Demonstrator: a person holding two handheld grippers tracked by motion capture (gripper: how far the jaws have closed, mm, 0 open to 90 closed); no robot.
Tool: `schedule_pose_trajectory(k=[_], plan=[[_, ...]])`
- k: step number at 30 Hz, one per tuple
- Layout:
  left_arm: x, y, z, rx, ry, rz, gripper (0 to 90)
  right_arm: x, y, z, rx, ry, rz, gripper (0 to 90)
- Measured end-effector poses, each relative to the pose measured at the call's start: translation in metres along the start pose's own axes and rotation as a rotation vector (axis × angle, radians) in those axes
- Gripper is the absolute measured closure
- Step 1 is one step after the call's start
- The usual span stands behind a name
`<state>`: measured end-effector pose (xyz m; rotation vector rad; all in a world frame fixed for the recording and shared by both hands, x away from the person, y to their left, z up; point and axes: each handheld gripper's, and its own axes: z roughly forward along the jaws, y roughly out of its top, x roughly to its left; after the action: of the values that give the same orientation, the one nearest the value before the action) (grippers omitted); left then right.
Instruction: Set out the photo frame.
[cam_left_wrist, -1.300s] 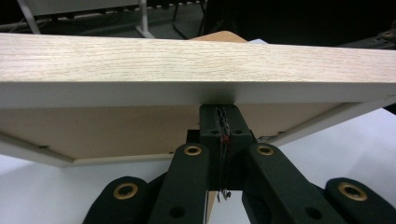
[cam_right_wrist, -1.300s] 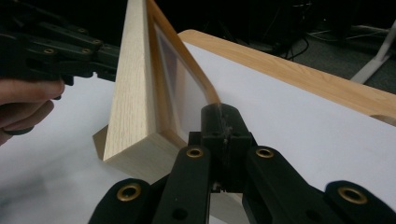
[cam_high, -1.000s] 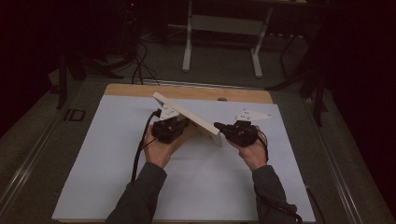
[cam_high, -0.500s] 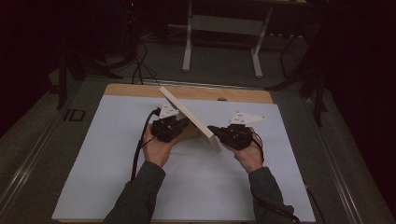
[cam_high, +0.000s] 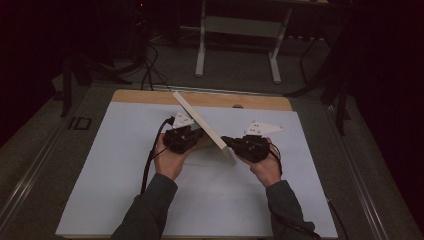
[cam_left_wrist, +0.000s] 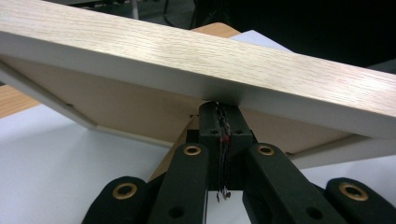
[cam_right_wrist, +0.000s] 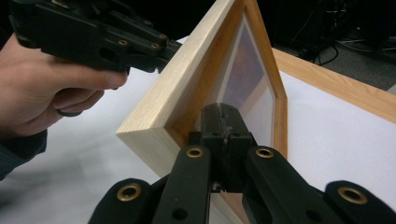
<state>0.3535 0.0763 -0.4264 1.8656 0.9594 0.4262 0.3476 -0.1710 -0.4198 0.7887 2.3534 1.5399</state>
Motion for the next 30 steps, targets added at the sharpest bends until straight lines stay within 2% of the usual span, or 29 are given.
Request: schedule_pose_trajectory(k=[11,16,26,30], plan=[[0.005,0.003,0.001,0.014,0.003,0.026,90.0,0.007,0.001,0.002,0.005,0.019,-0.018,89.7],[0.006,0.002,0.002,0.008,-0.001,0.016,90.0,0.009,0.000,0.004,0.007,0.027,-0.024,89.7],[0.009,0.001,0.001,0.008,-0.016,0.024,90.0,0.014,0.002,0.010,0.014,0.048,-0.035,89.7],[0.007,-0.001,-0.001,0.006,-0.037,0.037,90.0,0.017,0.002,0.014,0.016,0.054,-0.036,89.7]])
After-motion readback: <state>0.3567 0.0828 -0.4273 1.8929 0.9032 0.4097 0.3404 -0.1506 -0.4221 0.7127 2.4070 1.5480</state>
